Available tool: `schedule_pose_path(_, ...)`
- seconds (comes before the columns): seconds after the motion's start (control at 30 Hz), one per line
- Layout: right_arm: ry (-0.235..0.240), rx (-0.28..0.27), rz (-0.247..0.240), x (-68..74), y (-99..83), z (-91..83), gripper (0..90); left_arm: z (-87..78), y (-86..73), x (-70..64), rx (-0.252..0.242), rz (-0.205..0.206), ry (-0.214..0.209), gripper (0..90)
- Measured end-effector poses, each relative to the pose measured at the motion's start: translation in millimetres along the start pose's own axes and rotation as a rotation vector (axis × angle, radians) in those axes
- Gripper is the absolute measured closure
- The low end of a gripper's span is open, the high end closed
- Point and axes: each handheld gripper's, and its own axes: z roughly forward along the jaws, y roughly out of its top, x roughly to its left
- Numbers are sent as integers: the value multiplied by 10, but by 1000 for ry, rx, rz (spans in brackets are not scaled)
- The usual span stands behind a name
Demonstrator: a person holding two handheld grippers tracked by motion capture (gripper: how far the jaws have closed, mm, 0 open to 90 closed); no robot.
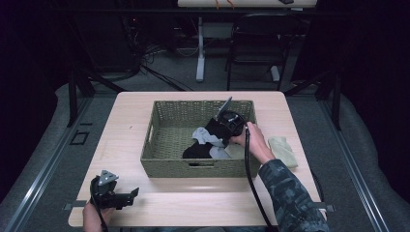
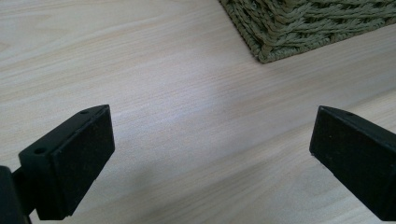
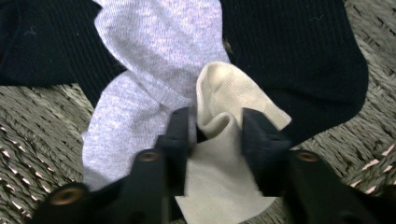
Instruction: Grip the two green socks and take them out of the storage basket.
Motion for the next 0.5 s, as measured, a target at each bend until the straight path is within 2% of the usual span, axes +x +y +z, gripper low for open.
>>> schedule_pose_path(0.07, -2, -3, 5, 10, -11, 7, 788, 1, -1, 2, 0, 0, 0, 0)
schedule_pose_path(0.13, -5, 18, -13, 8, -13, -18, 833, 1, -1, 2, 1, 0, 0, 0)
schedule_pose_path(0.23, -9, 3, -7, 26, -33, -72, 842, 2, 0, 0, 3, 1, -1, 0)
schedule_pose_path(0.33, -7, 6, -24, 31, -41, -174, 842, 2, 4, -1, 0, 1, 1, 0)
schedule_pose_path(0.37, -7, -14, -12, 44, -51, -199, 842, 6, 7, -2, 2, 3, 0, 0)
schedule_pose_path(0.5, -11, -29, -33, 70, -47, -354, 842, 11, 12, -3, 5, 6, 3, 0)
